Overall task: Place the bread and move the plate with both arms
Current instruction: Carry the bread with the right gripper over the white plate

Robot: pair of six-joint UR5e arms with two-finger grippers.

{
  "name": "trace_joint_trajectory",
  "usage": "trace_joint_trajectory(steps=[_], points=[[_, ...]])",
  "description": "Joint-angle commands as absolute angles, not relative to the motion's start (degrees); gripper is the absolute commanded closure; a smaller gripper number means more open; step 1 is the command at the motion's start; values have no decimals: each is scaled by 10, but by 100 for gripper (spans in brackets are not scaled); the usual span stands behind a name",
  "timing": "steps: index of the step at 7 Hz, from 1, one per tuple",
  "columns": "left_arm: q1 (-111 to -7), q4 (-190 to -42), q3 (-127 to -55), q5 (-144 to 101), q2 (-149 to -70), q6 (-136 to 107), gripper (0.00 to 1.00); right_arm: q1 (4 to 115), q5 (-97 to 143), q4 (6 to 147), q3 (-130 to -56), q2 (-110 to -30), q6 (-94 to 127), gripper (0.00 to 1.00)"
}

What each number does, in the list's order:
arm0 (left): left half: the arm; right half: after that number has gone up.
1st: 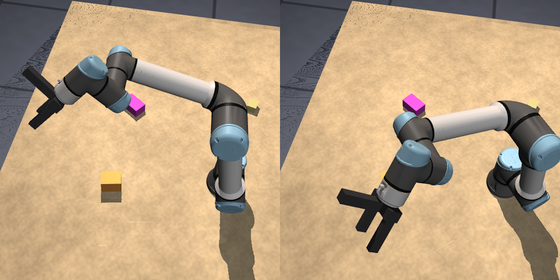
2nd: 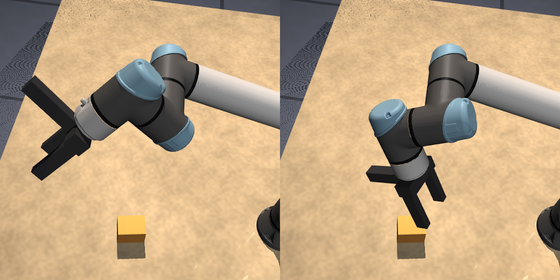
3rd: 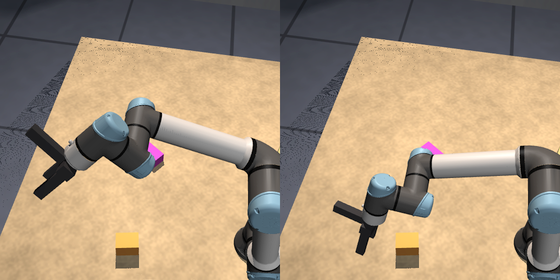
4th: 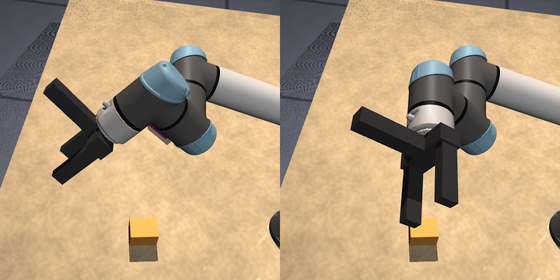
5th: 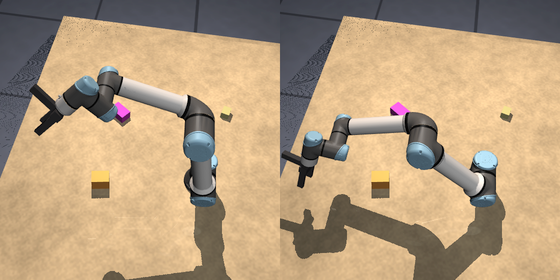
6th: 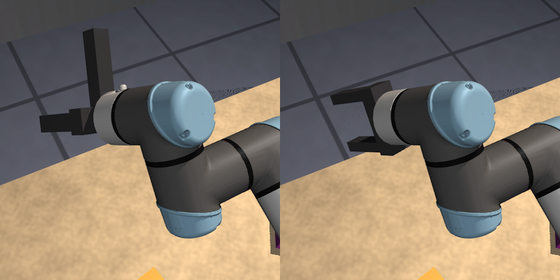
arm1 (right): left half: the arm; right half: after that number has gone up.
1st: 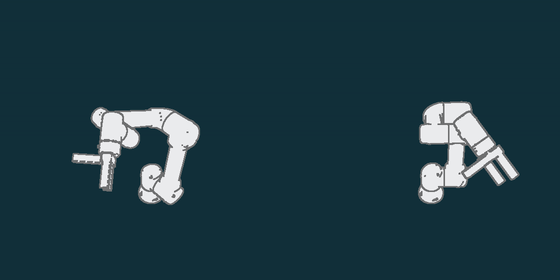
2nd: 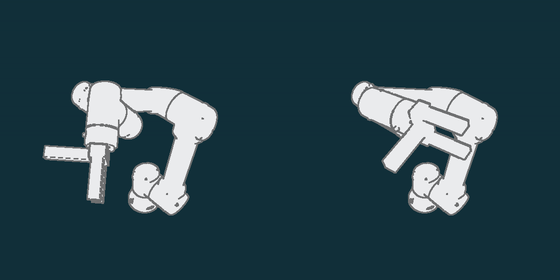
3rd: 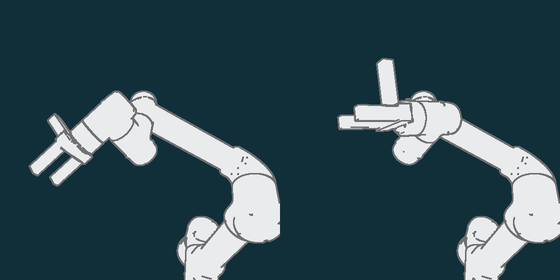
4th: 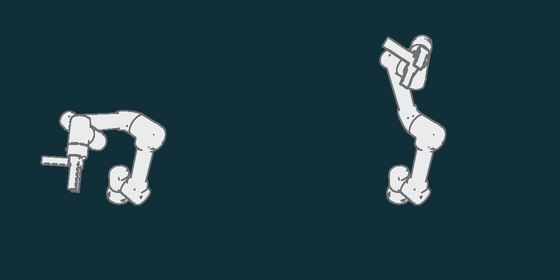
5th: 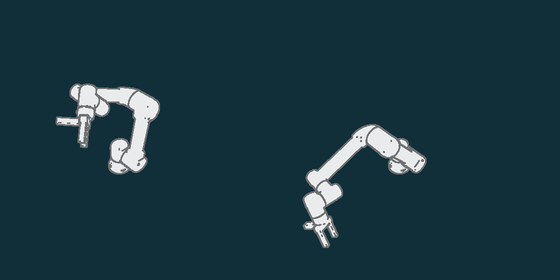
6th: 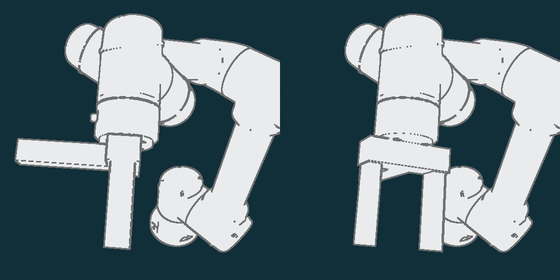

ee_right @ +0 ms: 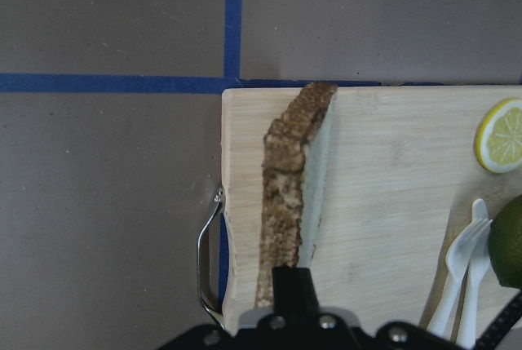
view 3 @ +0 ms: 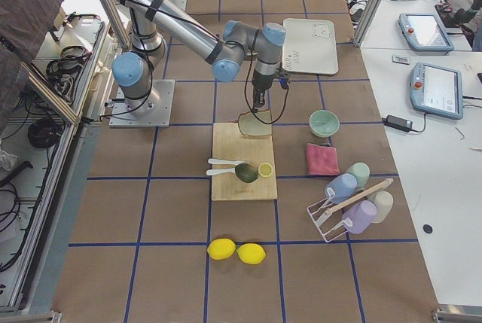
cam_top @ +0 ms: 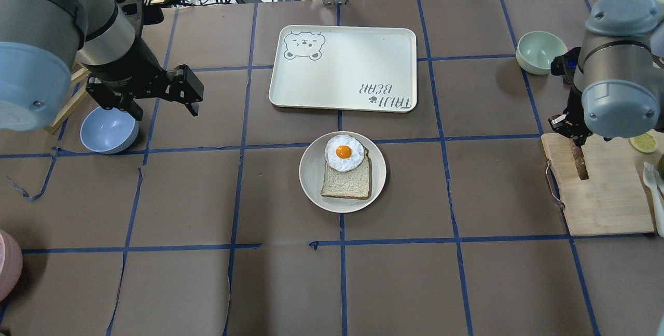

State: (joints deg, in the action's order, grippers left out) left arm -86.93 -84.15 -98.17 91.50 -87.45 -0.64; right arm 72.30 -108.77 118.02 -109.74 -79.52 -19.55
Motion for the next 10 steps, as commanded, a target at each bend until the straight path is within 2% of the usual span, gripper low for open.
trace_joint_trajectory(steps=[1, 3, 8, 10], points=[[-869, -841, -981, 915, -875, -7, 0, 771, -1087, 1112, -1023, -798, -167, 100], [-869, -841, -981, 915, -875, -6, 0, 843, -1084, 1040, -962, -797, -95, 100], [-869, -841, -982, 916, -875, -6, 0, 1124, -994, 1044, -947, -774, 229, 100], [-869, -841, -981, 916, -875, -6, 0, 1170, -954, 1086, -945, -741, 320, 100]])
